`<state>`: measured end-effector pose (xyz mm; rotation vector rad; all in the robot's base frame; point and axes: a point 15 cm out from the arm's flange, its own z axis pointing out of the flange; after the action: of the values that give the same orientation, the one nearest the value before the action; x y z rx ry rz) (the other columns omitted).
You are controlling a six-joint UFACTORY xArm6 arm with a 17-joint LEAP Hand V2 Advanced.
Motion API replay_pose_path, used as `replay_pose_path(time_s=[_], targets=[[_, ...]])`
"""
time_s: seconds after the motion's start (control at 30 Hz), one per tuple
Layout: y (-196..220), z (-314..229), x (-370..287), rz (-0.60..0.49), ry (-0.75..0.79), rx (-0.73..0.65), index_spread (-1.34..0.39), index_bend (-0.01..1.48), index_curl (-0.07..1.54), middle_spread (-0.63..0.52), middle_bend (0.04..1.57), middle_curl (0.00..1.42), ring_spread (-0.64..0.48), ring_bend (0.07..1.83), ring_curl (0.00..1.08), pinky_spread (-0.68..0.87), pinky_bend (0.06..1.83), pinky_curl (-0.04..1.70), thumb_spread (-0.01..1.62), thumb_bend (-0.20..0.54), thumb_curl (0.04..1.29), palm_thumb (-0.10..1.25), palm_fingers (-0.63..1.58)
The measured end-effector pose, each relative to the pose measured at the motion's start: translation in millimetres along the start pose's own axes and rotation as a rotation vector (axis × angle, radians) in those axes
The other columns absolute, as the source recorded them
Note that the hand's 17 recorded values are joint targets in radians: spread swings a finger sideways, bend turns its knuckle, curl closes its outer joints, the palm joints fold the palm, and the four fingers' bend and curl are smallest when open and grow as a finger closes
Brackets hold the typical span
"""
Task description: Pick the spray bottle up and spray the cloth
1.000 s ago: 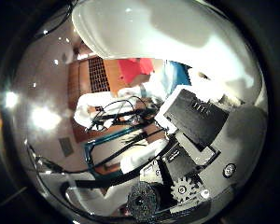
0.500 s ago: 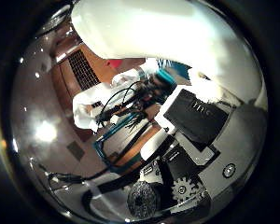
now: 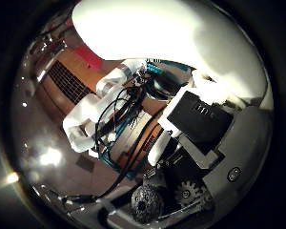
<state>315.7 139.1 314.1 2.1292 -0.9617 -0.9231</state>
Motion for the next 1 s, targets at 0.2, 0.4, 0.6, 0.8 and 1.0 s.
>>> replay_pose_path(time_s=[0.2,0.4,0.6,0.8,1.0], targets=[[-15.3,4.6,-12.4,0.004,0.036,-0.025,-0.21,1.12,0.79,-0.09,1.38,0.65,-0.16,1.49,0.6,-0.24,0.99,1.32,0.56,-0.021,0.94,0.99,1.18],[-22.9,4.1,-12.8,-0.001,0.046,-0.011,-0.21,1.12,0.79,-0.09,1.38,0.66,-0.16,1.49,0.6,-0.24,0.99,1.32,0.56,-0.021,0.94,0.99,1.18],[-26.0,-3.3,-16.1,-0.016,0.04,0.056,-0.21,1.12,0.8,-0.09,1.38,0.66,-0.16,1.49,0.6,-0.24,0.99,1.32,0.57,-0.02,0.94,0.99,1.18],[-21.8,-23.2,-61.2,-0.127,-0.012,0.212,-0.21,1.11,0.8,-0.09,1.37,0.65,-0.16,1.49,0.6,-0.24,0.99,1.32,0.57,-0.019,0.95,1.0,1.17],[-8.8,-54.6,-136.4,-0.311,-0.1,0.425,-0.21,1.11,0.79,-0.08,1.38,0.65,-0.16,1.49,0.6,-0.25,0.99,1.32,0.52,-0.022,0.95,1.01,1.18]])
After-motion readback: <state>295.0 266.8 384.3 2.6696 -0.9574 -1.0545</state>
